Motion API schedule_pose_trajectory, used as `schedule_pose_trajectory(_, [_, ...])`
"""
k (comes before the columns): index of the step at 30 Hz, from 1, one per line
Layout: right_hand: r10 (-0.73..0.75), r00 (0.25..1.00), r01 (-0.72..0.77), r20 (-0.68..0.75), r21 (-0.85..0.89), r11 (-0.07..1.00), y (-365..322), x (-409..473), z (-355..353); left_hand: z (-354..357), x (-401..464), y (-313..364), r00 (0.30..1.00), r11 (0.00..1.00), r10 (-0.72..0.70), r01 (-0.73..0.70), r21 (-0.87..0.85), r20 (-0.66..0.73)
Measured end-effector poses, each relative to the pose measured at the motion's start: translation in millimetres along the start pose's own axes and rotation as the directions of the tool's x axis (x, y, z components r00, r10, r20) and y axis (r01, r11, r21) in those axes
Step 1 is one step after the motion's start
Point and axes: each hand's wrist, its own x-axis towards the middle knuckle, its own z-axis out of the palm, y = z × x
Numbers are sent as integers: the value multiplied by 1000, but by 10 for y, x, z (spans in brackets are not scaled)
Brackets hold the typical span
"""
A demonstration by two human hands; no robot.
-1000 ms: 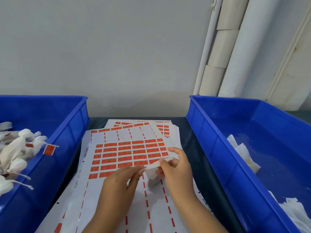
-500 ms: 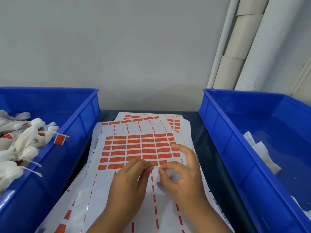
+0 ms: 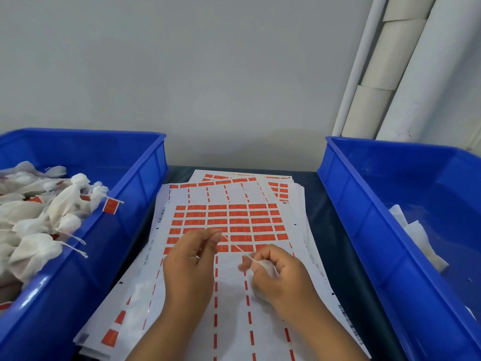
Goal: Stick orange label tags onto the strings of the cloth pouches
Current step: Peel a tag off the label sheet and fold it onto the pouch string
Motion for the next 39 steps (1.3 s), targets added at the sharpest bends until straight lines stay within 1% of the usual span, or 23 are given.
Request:
schedule_pose_trajectory(2, [20,993,-27,113,57,998,-8,-6,-15,5,14,-10,999,999,-32,32,-19,1])
schedule_pose_trajectory(4, [48,981,-69,190,106,992,-34,-23,-28,-5,36,-16,998,997,-63,62,-50,-6])
schedule_pose_trajectory(7, [161,942,-218,294,175,960,-89,-31,-68,-27,64,-5,996,992,-90,89,-84,-10])
schedule_pose_trajectory(9, [189,910,-264,370,163,951,-126,-27,-104,-41,65,20,994,987,-112,109,-117,-20])
schedule_pose_trajectory(12, [185,880,-247,437,89,965,-158,-17,-135,-62,76,43,982,967,-182,170,-190,-44])
schedule_pose_trajectory(15, [247,859,-288,449,25,957,-152,-4,-163,-75,110,26,965,940,-257,238,-243,-50])
schedule_pose_trajectory(17, [272,861,-318,431,38,947,-133,1,-193,-75,125,11,956,929,-289,268,-256,-47])
schedule_pose_trajectory(20, [276,872,-357,405,141,923,-108,-5,-220,-88,149,-26,942,912,-332,307,-271,-52])
schedule_pose_trajectory(22, [259,904,-357,341,265,896,-81,2,-236,-106,173,-48,929,900,-365,337,-276,-56])
schedule_pose_trajectory(23, [254,918,-359,306,365,859,-53,15,-233,-108,179,-55,925,897,-376,350,-269,-50])
schedule_pose_trajectory(24, [263,924,-370,276,486,791,-34,23,-240,-103,179,-60,924,900,-380,361,-246,-36])
schedule_pose_trajectory(26, [281,925,-377,258,722,580,1,49,-271,-70,159,-59,938,929,-346,345,-135,17])
schedule_pose_trajectory(27, [278,930,-353,239,785,508,23,62,-287,-52,137,-61,952,952,-301,304,-48,65])
schedule_pose_trajectory(29, [287,940,-302,184,839,453,56,80,-310,-13,91,-87,961,979,-189,169,110,203])
schedule_pose_trajectory(30, [302,940,-284,156,850,443,63,83,-315,5,77,-106,948,981,-141,96,167,284])
schedule_pose_trajectory(32, [334,937,-259,106,851,458,85,93,-312,36,46,-122,883,965,-65,-63,254,464])
schedule_pose_trajectory(34, [341,937,-249,77,831,497,88,95,-305,77,13,-134,772,925,13,-251,285,636])
schedule_pose_trajectory(35, [341,938,-246,60,809,534,92,93,-291,93,-2,-124,715,911,49,-318,263,697])
schedule_pose_trajectory(36, [353,935,-251,32,762,597,94,87,-275,101,-20,-112,675,908,83,-354,223,733])
schedule_pose_trajectory(37, [368,930,-263,-15,673,692,100,83,-252,109,-37,-99,655,914,108,-362,184,748])
schedule_pose_trajectory(38, [370,926,-270,-76,550,790,93,75,-230,108,-50,-86,651,922,129,-356,151,748])
schedule_pose_trajectory(39, [334,934,-255,-125,423,870,82,65,-213,99,-57,-72,659,928,149,-352,127,737])
